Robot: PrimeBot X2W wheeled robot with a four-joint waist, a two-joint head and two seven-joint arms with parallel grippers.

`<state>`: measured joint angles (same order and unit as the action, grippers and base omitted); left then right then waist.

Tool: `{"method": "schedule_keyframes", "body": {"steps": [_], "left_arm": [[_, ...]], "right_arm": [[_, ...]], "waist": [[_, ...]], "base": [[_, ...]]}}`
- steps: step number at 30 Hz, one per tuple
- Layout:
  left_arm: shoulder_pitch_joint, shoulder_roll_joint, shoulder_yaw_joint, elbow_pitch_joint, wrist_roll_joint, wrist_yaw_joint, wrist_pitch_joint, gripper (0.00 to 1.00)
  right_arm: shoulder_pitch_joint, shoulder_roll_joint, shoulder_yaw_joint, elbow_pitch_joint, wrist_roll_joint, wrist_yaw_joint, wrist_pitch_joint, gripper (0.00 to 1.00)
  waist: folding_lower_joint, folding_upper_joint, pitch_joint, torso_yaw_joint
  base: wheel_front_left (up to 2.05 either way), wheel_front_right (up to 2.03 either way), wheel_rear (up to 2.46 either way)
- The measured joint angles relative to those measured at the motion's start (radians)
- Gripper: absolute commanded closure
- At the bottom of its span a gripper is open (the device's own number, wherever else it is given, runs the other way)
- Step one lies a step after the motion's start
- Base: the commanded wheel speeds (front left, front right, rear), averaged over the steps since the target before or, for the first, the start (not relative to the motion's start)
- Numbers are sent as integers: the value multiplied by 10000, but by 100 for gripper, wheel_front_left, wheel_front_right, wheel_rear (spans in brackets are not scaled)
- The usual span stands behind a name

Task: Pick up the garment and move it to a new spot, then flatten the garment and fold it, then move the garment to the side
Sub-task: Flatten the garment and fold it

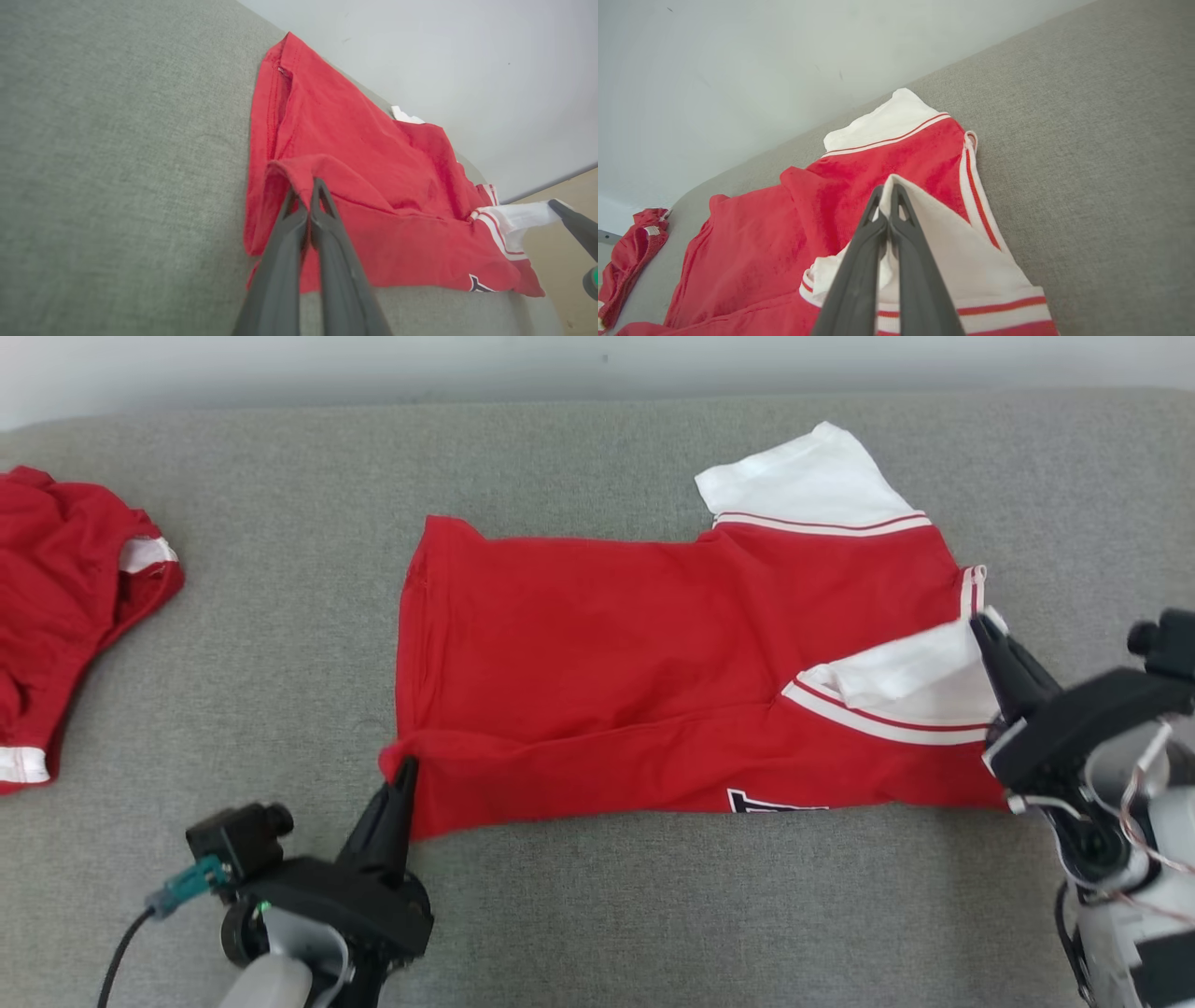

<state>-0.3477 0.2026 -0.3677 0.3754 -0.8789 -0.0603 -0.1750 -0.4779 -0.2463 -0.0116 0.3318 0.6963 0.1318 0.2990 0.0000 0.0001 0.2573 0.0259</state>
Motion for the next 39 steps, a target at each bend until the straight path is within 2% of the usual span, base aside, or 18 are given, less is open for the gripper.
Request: {"method": "schedule_keyframes", "body": {"steps": [5,10,17,23,29,30,31,32,33,39], "left_arm": [[645,167,-73,-476,-82,-13,151,100],[1495,445,-109,-991,-253,100,345,100],[2099,744,-313,-1078,-207,435,742,100],[2247,1034,-539,-786,247,711,871,100],[2305,1110,-642,-602,330,838,884,100],[2323,1108,-648,-591,330,863,882,87],[2342,1112,-662,-569,345,872,882,52],[2353,1114,-671,-554,408,953,853,0],[2365,1116,-662,-552,462,989,754,0],[2732,1089,-410,-690,556,1179,-54,0]], "right_arm": [[1208,-79,-339,-1051,343,0,688,100],[2979,159,-1126,-2364,345,0,1820,100],[5034,1411,-2234,-3662,-309,0,3185,100],[5631,1787,-2807,-3662,-1369,0,3561,100],[5846,1935,-2917,-3358,-1544,0,3651,100],[5872,1942,-2917,-3281,-1632,0,3632,100],[5890,1948,-2918,-3223,-1724,0,3532,100],[5891,1948,-2920,-3162,-1732,0,3386,51],[5888,1948,-2907,-3093,-1732,0,3237,0],[5766,1960,-2685,-3106,-2019,0,1605,0]], "waist": [[0,0,-276,42],[-1,-1,-706,46],[-2,-2,-1220,-62],[-2,-2,-1400,-315],[-1,-2,-1536,-417],[-1,-2,-1563,-422],[-1,-2,-1588,-427],[0,-2,-1615,-433],[0,-2,-1648,-437],[-1,-2,-1926,-458]], "base": [[0,0,0],[0,0,0],[0,0,0],[0,0,0],[0,0,0],[0,0,0],[0,0,0],[0,0,0],[0,0,0],[0,0,0]]}}
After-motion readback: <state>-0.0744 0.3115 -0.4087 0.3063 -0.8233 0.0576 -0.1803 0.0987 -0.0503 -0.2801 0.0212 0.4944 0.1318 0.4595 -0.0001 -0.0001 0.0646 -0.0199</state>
